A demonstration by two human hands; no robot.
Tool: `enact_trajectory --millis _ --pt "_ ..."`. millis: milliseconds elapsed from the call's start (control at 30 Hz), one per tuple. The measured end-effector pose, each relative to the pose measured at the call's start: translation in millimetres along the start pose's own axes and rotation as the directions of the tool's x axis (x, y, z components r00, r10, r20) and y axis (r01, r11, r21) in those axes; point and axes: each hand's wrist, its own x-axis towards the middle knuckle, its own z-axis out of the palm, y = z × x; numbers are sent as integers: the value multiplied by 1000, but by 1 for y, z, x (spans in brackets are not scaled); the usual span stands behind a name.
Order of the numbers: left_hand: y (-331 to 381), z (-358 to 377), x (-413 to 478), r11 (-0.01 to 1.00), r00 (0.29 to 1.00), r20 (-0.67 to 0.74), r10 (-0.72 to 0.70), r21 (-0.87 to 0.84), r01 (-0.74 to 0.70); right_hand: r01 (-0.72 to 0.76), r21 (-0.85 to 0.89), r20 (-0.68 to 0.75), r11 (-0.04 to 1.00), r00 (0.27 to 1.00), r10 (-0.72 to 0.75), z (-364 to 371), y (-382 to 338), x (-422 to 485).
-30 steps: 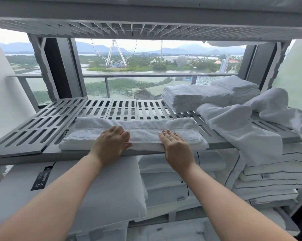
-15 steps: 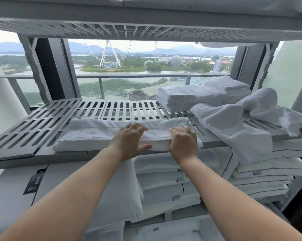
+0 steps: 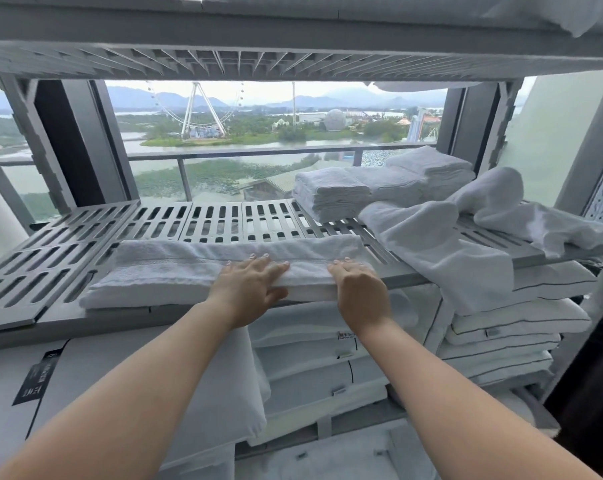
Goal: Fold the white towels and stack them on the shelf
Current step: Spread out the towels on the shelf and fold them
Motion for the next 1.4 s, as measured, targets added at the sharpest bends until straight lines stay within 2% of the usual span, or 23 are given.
enact_trajectory --millis 67,233,400,533,700,767,867,933,967,1033,1067,1133,1200,1300,1333,1400 --pt "0 3 -2 1000 999 -34 26 10 -25 9 49 23 999 1000 -10 1 4 2" --pt "3 8 -7 995 987 -130 95 56 -88 65 49 69 997 995 -68 4 12 -3" --pt "8 4 -2 959 978 -37 205 209 -193 81 70 126 994 988 -89 4 16 -11" --pt "21 9 4 965 974 -105 202 191 -180 78 80 177 994 980 -91 1 20 -14" --pt "37 15 5 973 965 -162 205 142 -183 -9 46 40 999 999 7 -4 33 -21" --pt "43 15 5 968 959 -168 226 144 -203 -97 91 -81 991 991 104 -9 38 -23" --pt "55 13 6 961 951 -166 262 139 -240 -260 167 -202 951 935 291 -15 44 -26" --pt "63 13 7 958 947 -169 272 140 -250 -440 271 -179 856 851 494 -17 50 -27" --pt "66 14 8 957 946 -172 274 144 -251 -550 372 -101 748 777 621 -18 53 -27" --pt "71 15 10 955 943 -183 280 153 -254 -739 519 190 429 589 785 -22 59 -27" --pt "73 16 11 954 941 -186 284 157 -257 -782 528 335 332 551 764 -23 59 -28" --pt "79 17 15 950 937 -190 293 165 -264 -786 551 493 280 578 651 -23 56 -31" --pt "85 19 16 948 935 -188 299 173 -269 -755 616 526 223 605 597 -24 53 -30" --pt "86 22 13 940 936 -170 307 208 -271 -690 724 580 21 625 522 -29 42 -22" --pt "85 23 10 942 938 -167 303 201 -269 -680 733 591 -16 626 509 -30 38 -18" --pt "84 21 5 950 944 -153 293 155 -270 -678 734 586 -23 616 526 -28 30 -12"
